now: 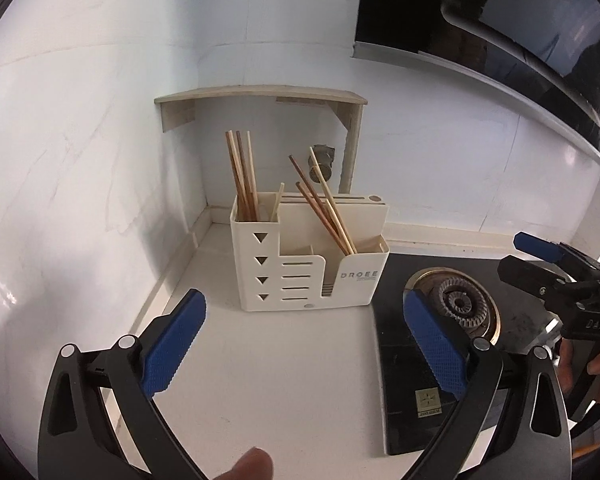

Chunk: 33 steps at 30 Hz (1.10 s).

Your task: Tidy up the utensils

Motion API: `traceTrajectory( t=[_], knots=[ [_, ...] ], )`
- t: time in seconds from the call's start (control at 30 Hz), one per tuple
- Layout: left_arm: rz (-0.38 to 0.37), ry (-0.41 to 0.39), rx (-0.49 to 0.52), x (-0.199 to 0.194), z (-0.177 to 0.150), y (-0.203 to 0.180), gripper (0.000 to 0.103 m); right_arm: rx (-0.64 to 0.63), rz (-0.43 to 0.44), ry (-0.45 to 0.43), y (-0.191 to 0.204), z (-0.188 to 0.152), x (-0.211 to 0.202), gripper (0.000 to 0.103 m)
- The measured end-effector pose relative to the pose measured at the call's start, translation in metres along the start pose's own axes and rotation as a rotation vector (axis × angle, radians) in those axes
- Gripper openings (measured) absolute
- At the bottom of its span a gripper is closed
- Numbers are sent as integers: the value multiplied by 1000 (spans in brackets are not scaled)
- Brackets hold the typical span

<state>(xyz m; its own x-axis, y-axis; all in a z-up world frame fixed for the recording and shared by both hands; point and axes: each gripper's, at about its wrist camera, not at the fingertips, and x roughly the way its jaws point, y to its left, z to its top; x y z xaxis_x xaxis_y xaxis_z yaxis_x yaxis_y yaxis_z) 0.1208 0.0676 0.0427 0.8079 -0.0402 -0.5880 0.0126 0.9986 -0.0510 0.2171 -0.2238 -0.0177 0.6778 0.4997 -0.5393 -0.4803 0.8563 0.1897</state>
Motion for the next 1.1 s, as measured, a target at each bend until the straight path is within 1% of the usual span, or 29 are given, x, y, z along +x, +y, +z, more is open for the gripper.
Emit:
traceTrajectory(
  t=[0.13,0.4,0.63,1.03,1.1],
  knots=[
    [3,-13,30,-1,2,-5,97,-9,0,-9,2,-2,-4,98],
    [7,-40,-19,-5,-1,-2,97,-10,5,-34,2,2,-12,98],
    [6,-28,-35,-7,-5,-2,97,-8,4,-21,3,-2,-13,98],
    [4,-27,-43,-10,-7,-3,97,-18,9,-24,4,-6,-19,98],
    [-7,-22,-45,-10,-7,-3,97,-18,9,-24,4,-6,-19,98]
  ],
)
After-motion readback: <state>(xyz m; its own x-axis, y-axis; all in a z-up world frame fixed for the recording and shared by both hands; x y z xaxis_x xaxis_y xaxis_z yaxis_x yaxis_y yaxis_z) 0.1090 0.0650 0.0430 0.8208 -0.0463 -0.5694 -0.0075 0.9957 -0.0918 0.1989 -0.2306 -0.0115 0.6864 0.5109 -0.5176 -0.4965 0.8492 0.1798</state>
